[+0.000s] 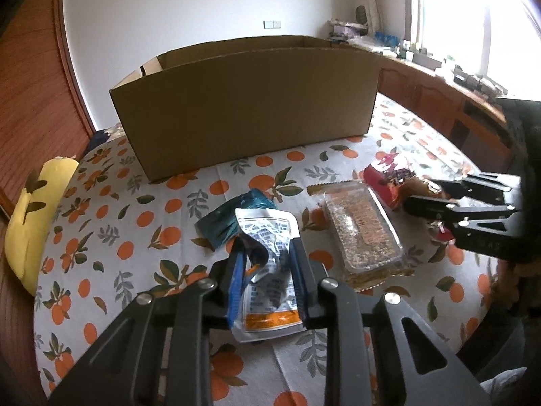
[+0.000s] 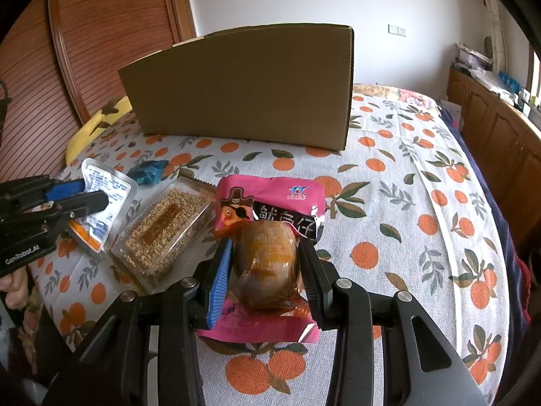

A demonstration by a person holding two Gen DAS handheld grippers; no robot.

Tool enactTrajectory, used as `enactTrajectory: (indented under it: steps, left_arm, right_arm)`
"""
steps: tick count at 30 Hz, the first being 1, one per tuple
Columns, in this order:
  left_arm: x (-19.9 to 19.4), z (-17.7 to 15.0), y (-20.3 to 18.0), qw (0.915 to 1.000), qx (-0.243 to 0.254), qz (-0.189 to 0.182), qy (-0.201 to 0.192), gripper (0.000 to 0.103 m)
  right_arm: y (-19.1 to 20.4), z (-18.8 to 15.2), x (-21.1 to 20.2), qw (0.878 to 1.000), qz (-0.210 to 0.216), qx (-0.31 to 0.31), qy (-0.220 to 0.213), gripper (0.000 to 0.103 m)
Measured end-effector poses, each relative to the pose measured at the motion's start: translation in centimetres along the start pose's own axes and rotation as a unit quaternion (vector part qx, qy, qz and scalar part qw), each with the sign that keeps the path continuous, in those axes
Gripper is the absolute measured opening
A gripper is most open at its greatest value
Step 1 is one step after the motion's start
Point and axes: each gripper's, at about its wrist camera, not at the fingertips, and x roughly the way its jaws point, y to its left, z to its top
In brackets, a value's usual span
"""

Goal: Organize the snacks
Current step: 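Lift both held snacks and carry them toward the cardboard box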

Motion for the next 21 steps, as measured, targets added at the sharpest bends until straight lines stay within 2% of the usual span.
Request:
enactTrajectory:
  steps: [3,14,21]
  left_arm:
    - [0.3,0.0,-0.7,0.9997,0.021,0.016,-0.001,0.026]
    - [2.8,-0.2,-0.3,0.9987,0.022,0.032,0.031,0.037]
    - [3.2,-0.1,0.4,0.9993,0.012,0.009,0.034,0.037]
  right_arm:
    - [0.0,0.0,0.0,1.000,0.000,0.000,0.000,0.039]
    - [-0.2,0.0,0.0,1.000,0.004,0.003,0.001,0.040]
    - [0.0,0.0,0.0,1.000,0.007,0.005,0.002,0.040]
